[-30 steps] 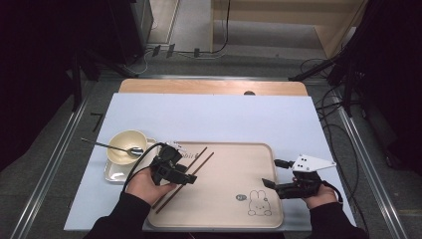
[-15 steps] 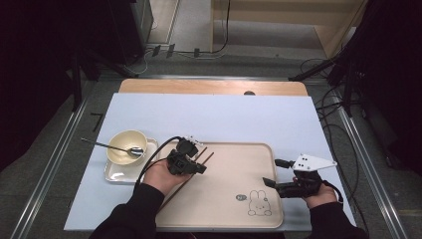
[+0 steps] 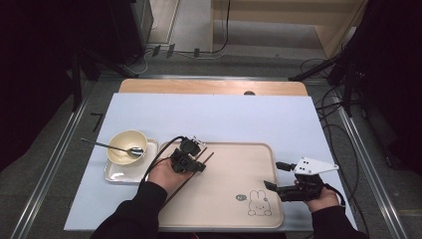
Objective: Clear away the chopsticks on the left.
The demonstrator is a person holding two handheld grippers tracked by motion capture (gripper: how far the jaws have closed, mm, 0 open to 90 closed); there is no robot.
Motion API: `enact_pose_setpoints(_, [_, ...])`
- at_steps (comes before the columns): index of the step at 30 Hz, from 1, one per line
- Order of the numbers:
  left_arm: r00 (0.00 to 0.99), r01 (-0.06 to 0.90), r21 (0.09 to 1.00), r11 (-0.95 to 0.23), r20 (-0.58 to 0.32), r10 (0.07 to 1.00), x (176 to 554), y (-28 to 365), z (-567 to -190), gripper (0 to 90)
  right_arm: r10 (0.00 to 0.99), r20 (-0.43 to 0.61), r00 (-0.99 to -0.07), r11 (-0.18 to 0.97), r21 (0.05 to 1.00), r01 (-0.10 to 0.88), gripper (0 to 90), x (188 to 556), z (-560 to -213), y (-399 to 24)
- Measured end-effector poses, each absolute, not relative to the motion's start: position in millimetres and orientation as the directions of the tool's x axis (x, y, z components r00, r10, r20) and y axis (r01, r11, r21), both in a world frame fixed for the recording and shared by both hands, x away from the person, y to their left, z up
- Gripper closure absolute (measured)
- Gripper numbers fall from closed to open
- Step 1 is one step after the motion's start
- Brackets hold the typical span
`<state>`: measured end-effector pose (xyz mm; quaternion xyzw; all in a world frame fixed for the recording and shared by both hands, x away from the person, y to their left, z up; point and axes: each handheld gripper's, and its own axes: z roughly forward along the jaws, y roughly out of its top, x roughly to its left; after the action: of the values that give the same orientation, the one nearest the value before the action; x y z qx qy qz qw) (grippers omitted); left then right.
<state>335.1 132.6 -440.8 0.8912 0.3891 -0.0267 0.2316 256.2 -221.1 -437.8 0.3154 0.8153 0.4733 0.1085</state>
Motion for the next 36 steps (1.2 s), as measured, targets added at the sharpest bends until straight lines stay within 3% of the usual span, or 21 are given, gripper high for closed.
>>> enact_pose_setpoints(36, [0.605,0.777,0.376,-0.504,-0.227,0.763,347.3,180.2,-438.7,90.0,0.61,0.12,-0.783,0.348,0.847,0.402,22.3,252.9,-436.3,-221.0])
